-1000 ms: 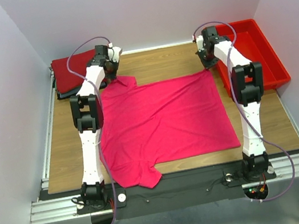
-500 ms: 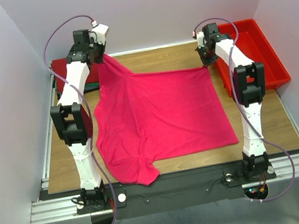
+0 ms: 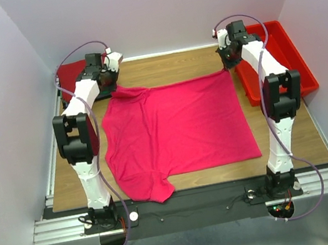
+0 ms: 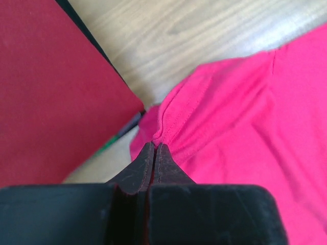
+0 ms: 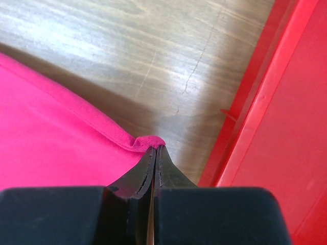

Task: Fold and stack the t-shirts
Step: Fold the tshirt

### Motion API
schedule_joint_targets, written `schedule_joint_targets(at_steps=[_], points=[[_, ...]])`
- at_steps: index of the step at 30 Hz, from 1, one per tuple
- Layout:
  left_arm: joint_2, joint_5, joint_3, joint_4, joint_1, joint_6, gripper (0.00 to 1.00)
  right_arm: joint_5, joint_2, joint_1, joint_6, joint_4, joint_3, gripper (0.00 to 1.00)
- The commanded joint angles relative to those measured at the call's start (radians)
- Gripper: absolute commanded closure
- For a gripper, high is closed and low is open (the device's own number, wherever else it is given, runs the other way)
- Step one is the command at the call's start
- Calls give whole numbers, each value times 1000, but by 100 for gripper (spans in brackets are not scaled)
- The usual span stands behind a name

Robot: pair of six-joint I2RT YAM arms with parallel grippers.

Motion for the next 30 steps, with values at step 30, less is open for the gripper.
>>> schedule_joint_targets(at_steps=[30], points=[[-728, -44, -755, -137, -149, 53, 100, -84, -294, -32, -174, 60, -434, 99]])
